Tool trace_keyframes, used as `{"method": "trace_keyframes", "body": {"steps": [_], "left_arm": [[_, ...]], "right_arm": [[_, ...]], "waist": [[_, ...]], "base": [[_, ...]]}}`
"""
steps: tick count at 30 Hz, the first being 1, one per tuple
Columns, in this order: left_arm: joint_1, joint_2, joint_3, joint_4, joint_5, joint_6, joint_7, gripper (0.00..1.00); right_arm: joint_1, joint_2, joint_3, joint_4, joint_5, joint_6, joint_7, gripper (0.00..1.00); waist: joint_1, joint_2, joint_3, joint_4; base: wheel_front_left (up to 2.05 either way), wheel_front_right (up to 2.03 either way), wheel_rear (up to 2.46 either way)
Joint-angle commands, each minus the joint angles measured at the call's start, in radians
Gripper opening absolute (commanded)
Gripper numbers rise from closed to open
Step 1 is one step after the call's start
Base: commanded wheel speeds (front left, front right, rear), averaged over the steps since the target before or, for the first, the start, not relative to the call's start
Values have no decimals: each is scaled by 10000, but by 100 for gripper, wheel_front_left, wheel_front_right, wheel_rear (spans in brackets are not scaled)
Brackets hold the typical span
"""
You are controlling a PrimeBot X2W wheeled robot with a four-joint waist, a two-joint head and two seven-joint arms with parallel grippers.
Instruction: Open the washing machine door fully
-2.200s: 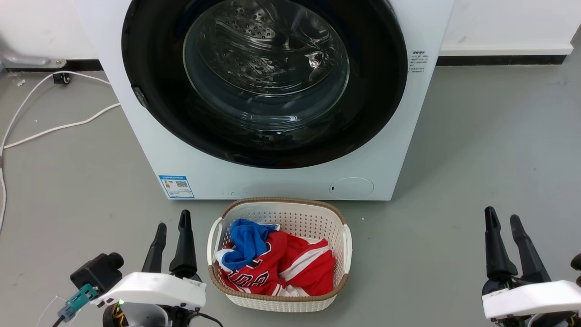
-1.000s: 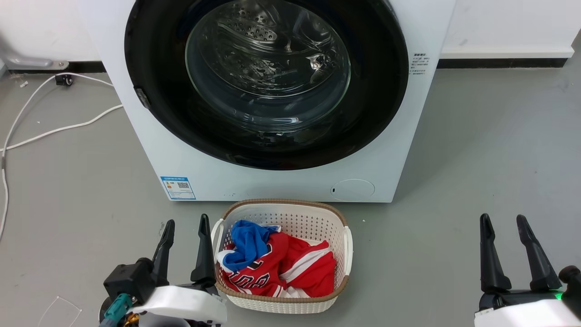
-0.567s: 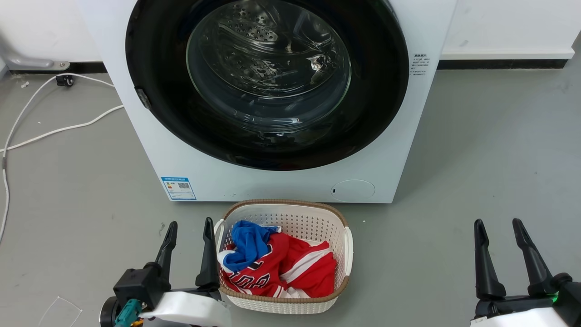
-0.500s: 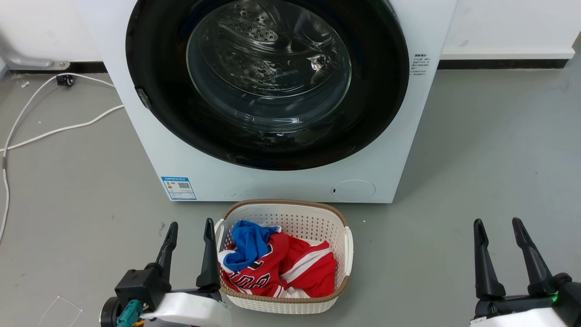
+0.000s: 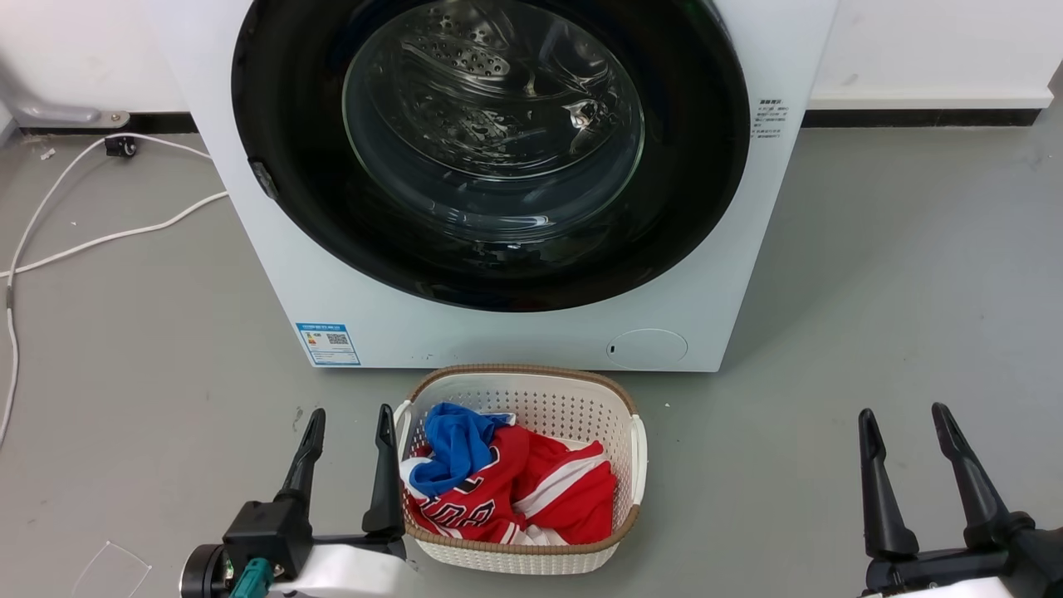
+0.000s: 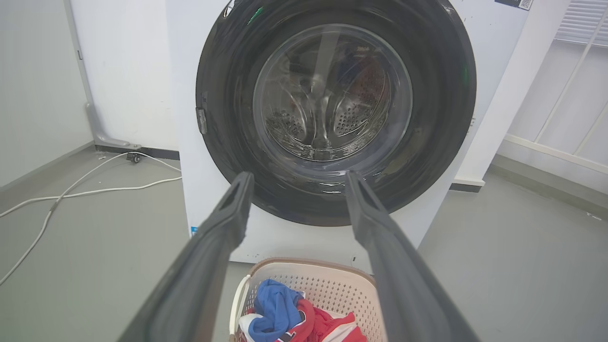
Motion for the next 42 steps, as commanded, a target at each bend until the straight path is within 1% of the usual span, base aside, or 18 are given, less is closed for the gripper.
{"method": "trace_keyframes", "body": {"steps": [1, 6, 22, 36, 42], "left_arm": [[104, 5, -41, 5, 161, 60, -94, 100], [156, 5, -65, 77, 464, 139, -168, 100], [145, 5, 12, 260, 385, 192, -147, 100], [153, 5, 2, 326, 559, 381, -147, 100], [158, 5, 13, 351, 555, 377, -147, 100]], "right_arm": [[128, -9, 8, -75, -129, -3, -57, 100], [224, -9, -47, -78, -284, -3, -134, 100], [156, -7, -228, 140, 465, -3, -125, 100], [132, -7, -179, 326, 587, -3, -125, 100], [138, -7, -125, 377, 588, -3, -125, 100]], "waist": [[0, 0, -2, -2], [0, 0, -7, -8], [0, 0, 23, 3], [0, 0, 12, -9], [0, 0, -8, -11]], "base": [[0, 0, 0], [0, 0, 0], [0, 0, 0], [0, 0, 0], [0, 0, 0]]}}
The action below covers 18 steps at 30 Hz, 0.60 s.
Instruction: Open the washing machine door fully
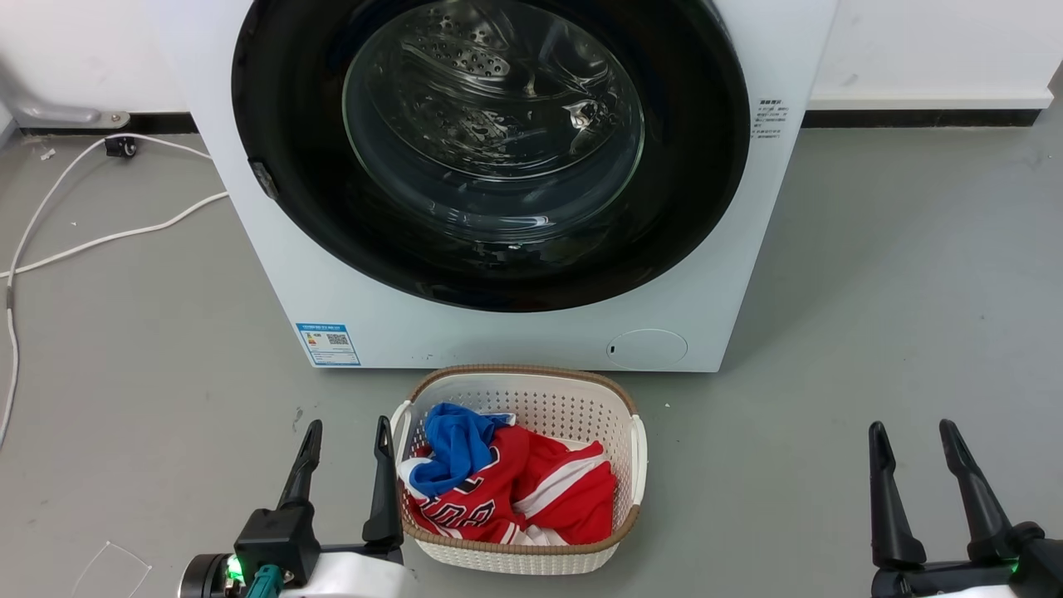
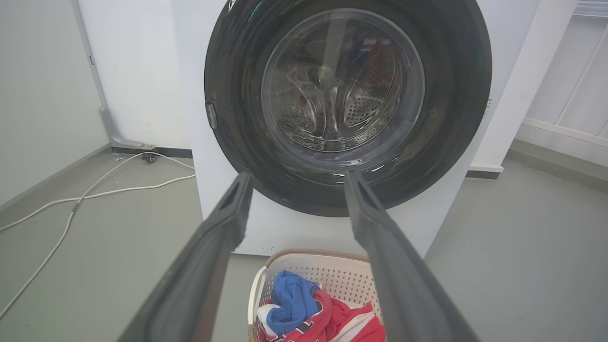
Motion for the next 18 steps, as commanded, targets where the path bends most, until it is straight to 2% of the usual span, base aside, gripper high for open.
{"method": "trace_keyframes", "body": {"steps": [1, 2, 8, 9, 13, 18], "left_arm": [[97, 5, 2, 27, 37, 3, -30, 100], [96, 5, 5, 29, 23, 0, -30, 100], [97, 5, 19, 35, -19, -13, -30, 100], [97, 5, 22, 35, -19, -13, -32, 100], [93, 5, 13, 59, -14, -23, -32, 100], [86, 2, 6, 79, -32, -38, -30, 100]], "right_arm": [[19, -5, 38, 37, 30, -3, -21, 33], [23, -5, 43, 54, 47, -3, -21, 0], [-64, -5, -12, 81, 951, -1, -21, 0], [-76, -4, -36, 105, 1449, -3, -21, 0], [-102, -4, -106, 529, 4328, -1, -21, 0], [-191, -11, 390, 1148, 8116, -1, -20, 0]], "waist": [[0, 0, -10, 2], [0, 0, -13, 2], [0, 0, -35, -7], [0, 0, -37, -14], [0, 0, -54, -20], [0, 0, -81, -14]], "base": [[0, 0, 0], [0, 0, 0], [0, 0, 0], [0, 0, 0], [0, 0, 0], [0, 0, 0]]}}
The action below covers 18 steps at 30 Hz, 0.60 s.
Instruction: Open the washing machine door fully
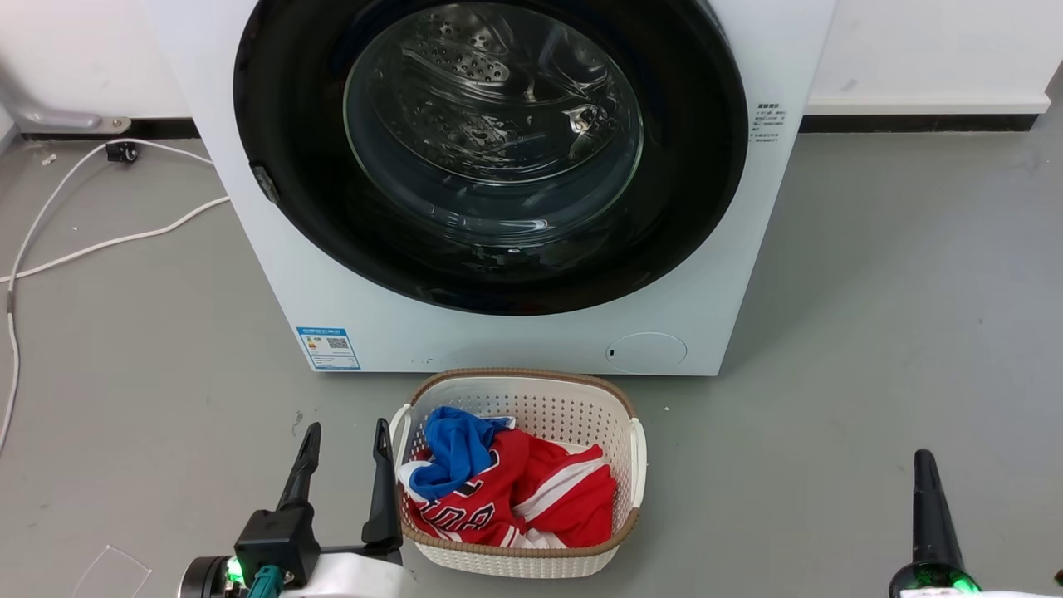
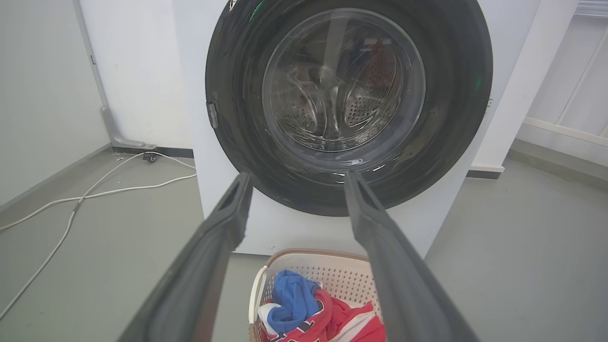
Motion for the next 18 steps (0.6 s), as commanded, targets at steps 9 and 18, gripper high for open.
{"method": "trace_keyframes", "body": {"steps": [9, 18], "left_arm": [[126, -2, -37, 25, -62, -3, -30, 100], [130, -2, -43, -14, -47, 14, -28, 100]], "right_arm": [[-89, -11, 806, 15, 5513, 1, -18, 0], [108, -35, 480, -981, 7485, 1, 995, 0]], "waist": [[0, 0, -28, 6], [0, 0, 18, 7]], "base": [[0, 0, 0], [0, 0, 0]]}}
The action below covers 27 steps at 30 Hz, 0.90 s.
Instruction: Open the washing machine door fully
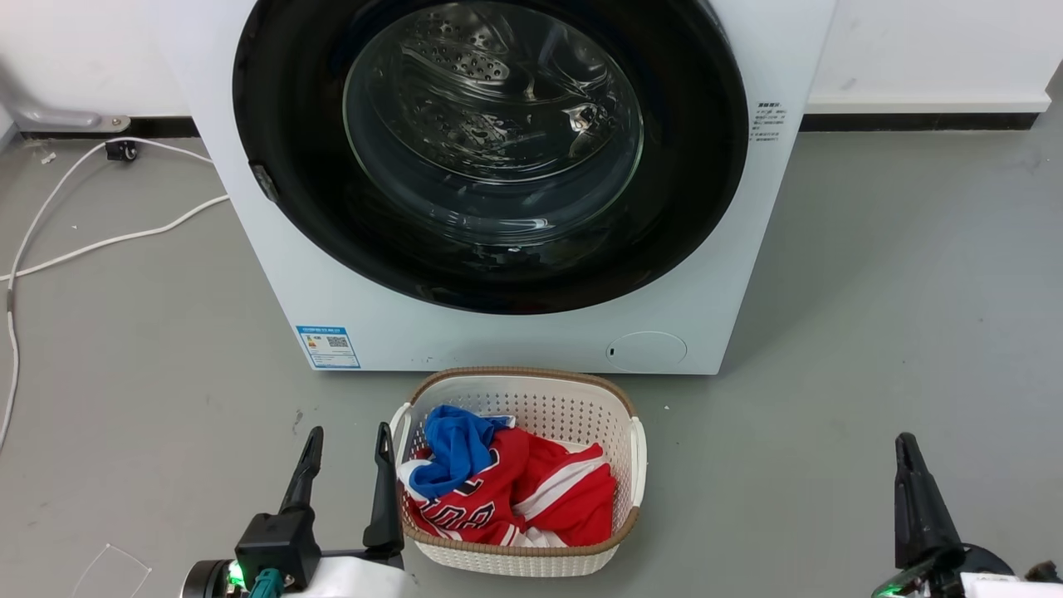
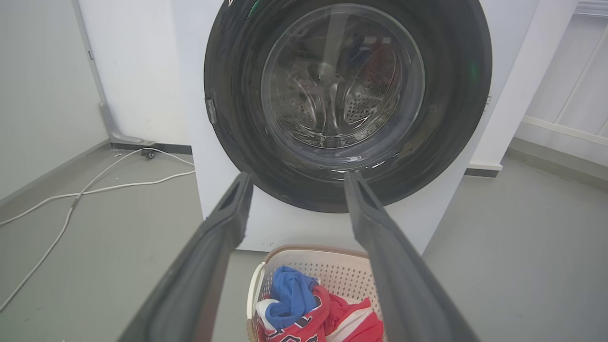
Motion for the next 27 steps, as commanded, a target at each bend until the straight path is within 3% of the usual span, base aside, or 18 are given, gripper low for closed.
{"method": "trace_keyframes", "body": {"steps": [1, 11, 27], "left_arm": [[65, -2, -3, -29, 24, 4, -32, 100], [49, -2, 62, -54, 78, -34, -30, 100], [-78, -2, 100, -60, 188, 2, -30, 100]], "right_arm": [[119, -22, -93, -187, 28, 1, 366, 0], [392, 1, -522, -355, 19, 1, 1582, 0], [213, 8, -317, -258, -148, 1, 1433, 0]], "waist": [[0, 0, 17, 1], [0, 0, 66, -7], [0, 0, 211, 17]], "base": [[0, 0, 0], [0, 0, 0], [0, 0, 0]]}}
